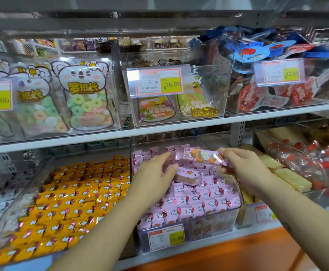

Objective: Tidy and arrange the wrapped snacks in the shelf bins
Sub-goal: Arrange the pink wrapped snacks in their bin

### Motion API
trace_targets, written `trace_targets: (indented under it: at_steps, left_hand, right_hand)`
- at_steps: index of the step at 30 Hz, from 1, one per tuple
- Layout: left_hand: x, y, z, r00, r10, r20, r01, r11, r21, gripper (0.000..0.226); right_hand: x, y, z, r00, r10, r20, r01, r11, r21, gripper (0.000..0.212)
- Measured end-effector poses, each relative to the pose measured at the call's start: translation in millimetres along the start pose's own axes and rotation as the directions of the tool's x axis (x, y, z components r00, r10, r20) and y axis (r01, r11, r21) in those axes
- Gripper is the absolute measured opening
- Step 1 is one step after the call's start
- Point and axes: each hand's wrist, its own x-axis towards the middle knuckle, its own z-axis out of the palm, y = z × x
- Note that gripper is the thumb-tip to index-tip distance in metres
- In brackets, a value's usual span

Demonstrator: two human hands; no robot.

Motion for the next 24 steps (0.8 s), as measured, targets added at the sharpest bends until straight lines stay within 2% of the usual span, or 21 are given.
trace_targets:
  at_steps: [3, 6, 9, 13, 15, 17, 19, 21, 22, 24]
  left_hand:
    - [12.6, 10.5, -1.4, 0.998, -0.065, 0.002, 0.064, 0.981, -0.183, 0.058]
    - [27.3, 13.7, -2.1, 0.994, -0.111, -0.002, 0.106, 0.947, -0.303, 0.05]
    - [40.0, 9.3, -5.4, 0.992, -0.129, -0.011, 0.122, 0.958, -0.259, 0.043]
    - [58.1, 4.5, -2.2, 0.994, -0.106, 0.014, 0.107, 0.985, -0.137, 0.045]
    - [70.8, 1.8, 4.6, 0.993, -0.105, 0.047, 0.109, 0.99, -0.088, 0.042]
    - [86.9, -2.6, 13.8, 0.99, -0.124, 0.075, 0.126, 0.992, -0.03, 0.038]
    - [102.2, -7.7, 21.9, 0.986, -0.136, 0.097, 0.134, 0.99, 0.034, 0.036]
    - [116.3, -13.4, 28.1, 0.983, -0.143, 0.117, 0.139, 0.989, 0.046, 0.037]
    - [121.7, -16.2, 30.9, 0.983, -0.14, 0.123, 0.134, 0.99, 0.053, 0.037]
    - [130.4, -20.0, 37.6, 0.983, -0.133, 0.127, 0.124, 0.989, 0.076, 0.037]
  right_hand:
    - [1.2, -0.2, 2.2, 0.996, -0.009, 0.092, 0.013, 0.998, -0.053, 0.021]
    - [10.2, 5.4, 2.7, 0.992, -0.04, 0.123, 0.056, 0.99, -0.129, 0.021]
    - [21.5, 11.6, 3.0, 0.985, -0.09, 0.147, 0.123, 0.966, -0.229, 0.018]
    - [40.8, 10.2, 1.7, 0.978, -0.142, 0.152, 0.183, 0.934, -0.307, 0.039]
    - [52.6, 12.2, 2.8, 0.973, -0.17, 0.159, 0.215, 0.919, -0.331, 0.035]
    - [65.5, 15.7, 5.0, 0.966, -0.245, 0.085, 0.258, 0.929, -0.264, 0.021]
    - [81.9, 21.8, 7.4, 0.95, -0.307, -0.064, 0.282, 0.926, -0.252, 0.017]
    - [99.1, 26.5, 8.5, 0.908, -0.376, -0.185, 0.278, 0.87, -0.407, 0.02]
    - [105.4, 27.4, 10.3, 0.884, -0.422, -0.202, 0.283, 0.826, -0.488, 0.023]
    - [114.6, 28.1, 14.0, 0.847, -0.5, -0.181, 0.338, 0.769, -0.543, 0.022]
